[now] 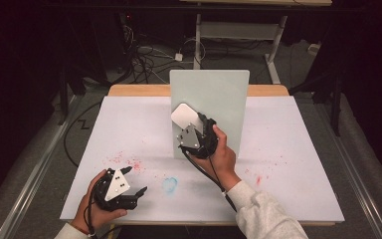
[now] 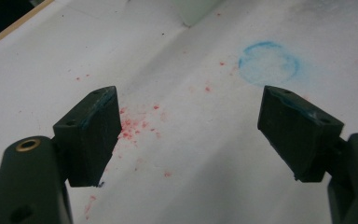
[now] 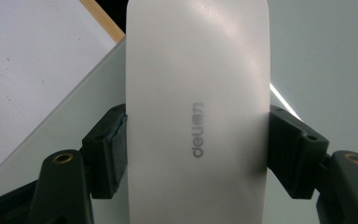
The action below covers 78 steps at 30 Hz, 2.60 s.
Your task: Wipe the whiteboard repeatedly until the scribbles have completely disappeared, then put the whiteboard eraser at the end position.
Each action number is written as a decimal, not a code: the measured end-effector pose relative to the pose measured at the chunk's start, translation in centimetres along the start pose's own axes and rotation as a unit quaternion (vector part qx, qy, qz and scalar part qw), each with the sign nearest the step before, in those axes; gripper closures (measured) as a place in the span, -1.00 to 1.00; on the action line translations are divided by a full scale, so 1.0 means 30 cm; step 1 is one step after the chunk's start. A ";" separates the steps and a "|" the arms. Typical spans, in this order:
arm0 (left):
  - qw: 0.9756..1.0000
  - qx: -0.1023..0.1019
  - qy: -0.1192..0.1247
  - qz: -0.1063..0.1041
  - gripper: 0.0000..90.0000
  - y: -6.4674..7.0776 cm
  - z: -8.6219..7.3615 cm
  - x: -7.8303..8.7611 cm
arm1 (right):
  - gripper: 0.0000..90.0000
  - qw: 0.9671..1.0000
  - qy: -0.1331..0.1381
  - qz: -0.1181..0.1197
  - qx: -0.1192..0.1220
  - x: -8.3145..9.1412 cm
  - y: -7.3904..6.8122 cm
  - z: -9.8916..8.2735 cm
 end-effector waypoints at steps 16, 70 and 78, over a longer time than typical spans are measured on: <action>1.000 0.000 -0.001 -0.005 -0.54 0.000 0.001 -0.007 | -0.31 0.999 -0.001 -0.044 -0.006 -0.022 0.065 0.083; 1.000 0.002 -0.001 0.000 -0.54 -0.009 0.006 -0.015 | -0.30 0.991 0.044 0.087 -0.088 0.253 0.158 -0.269; 1.000 -0.004 -0.001 0.005 -0.54 -0.007 0.011 -0.014 | -0.31 0.986 0.043 0.134 -0.084 0.274 0.116 -0.303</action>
Point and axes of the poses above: each handheld gripper's, and its own axes: x roughly backward along the jaws, z roughly out of its top, y roughly to its right, the point moved 6 cm from there along -x, roughly forward along the jaws, and after that the axes turned 8 degrees about x, right-handed, at the moved point
